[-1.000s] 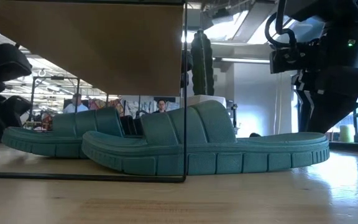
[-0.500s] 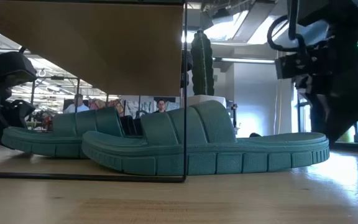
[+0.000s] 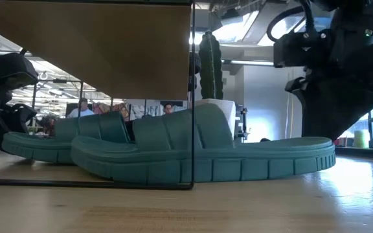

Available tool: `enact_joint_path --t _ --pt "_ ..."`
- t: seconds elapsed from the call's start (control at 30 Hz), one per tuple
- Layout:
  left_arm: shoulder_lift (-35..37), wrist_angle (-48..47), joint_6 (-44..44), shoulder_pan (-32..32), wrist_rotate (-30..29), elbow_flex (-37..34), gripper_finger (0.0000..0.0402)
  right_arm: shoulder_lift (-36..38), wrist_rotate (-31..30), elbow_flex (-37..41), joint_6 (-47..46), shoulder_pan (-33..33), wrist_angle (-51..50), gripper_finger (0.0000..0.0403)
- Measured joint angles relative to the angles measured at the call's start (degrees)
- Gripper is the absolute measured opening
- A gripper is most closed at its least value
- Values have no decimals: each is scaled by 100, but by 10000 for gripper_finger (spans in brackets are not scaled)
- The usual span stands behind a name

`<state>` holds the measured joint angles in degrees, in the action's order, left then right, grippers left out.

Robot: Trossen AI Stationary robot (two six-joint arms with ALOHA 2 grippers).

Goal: Pick and place slides into the shelf
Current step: Put the green slides under the shelf

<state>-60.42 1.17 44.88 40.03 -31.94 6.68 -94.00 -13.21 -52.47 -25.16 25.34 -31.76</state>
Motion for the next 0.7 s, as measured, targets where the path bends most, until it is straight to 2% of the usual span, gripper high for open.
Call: enact_joint_path --t 0.37,0.7 --pt "0 -2 -4 0 -99 0 172 -85 109 0 18 0 825 154" --pt "0 0 -3 0 -184 0 172 -944 106 -4 21 2 1852 154"
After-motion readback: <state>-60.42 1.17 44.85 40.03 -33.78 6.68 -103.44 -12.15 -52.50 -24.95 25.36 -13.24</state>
